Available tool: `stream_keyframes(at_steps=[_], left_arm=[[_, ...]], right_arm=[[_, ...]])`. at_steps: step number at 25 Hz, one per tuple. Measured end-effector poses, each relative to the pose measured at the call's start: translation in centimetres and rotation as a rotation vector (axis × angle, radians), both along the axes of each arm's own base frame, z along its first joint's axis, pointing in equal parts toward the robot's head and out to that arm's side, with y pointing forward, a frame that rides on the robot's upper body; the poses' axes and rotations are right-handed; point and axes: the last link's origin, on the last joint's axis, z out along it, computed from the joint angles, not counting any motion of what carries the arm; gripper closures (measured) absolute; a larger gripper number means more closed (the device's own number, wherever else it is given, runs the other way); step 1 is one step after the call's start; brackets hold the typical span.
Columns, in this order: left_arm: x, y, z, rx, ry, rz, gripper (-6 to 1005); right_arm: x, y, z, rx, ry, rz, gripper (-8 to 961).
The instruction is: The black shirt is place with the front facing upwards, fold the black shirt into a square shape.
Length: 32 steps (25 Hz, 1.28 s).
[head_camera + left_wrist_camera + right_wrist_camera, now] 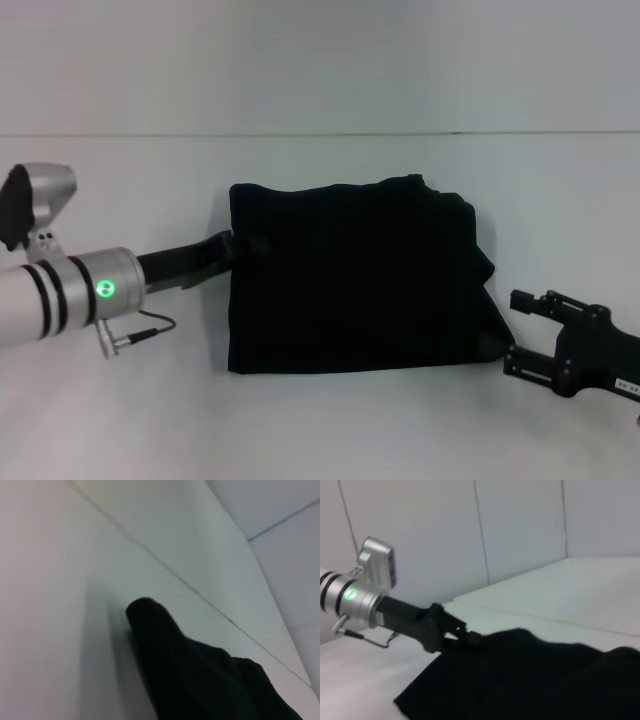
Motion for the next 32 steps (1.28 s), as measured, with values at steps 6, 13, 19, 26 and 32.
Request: stream_keyframes(at_steps=[6,13,19,26,32], left_arm=[[-0.7,0.3,3.3,0.076,0.074,-0.146,607],[0.4,-1.8,6.0,0.149,0.166,-0.533,457],[1.4,-5.9,5.9,0.190,0.125,-0.855,304],[1.0,-8.8,4.1,0.114,0.114,-0.946,47],[0.3,-9.4,4.2,0.076,0.162,-0.990,46]], right_arm=[[0.1,0.2,1.1,0.069,0.046,-0.023,164],[0.8,2.0,3.4,0.176,0.205,-0.217,163],[-0.5,6.8,5.7,-0.011,0.417,-0.508,163],[-3.1,12.4,5.9,-0.250,0.440,-0.921,164],[-3.7,13.3,4.7,-0.273,0.427,-1.019,161]])
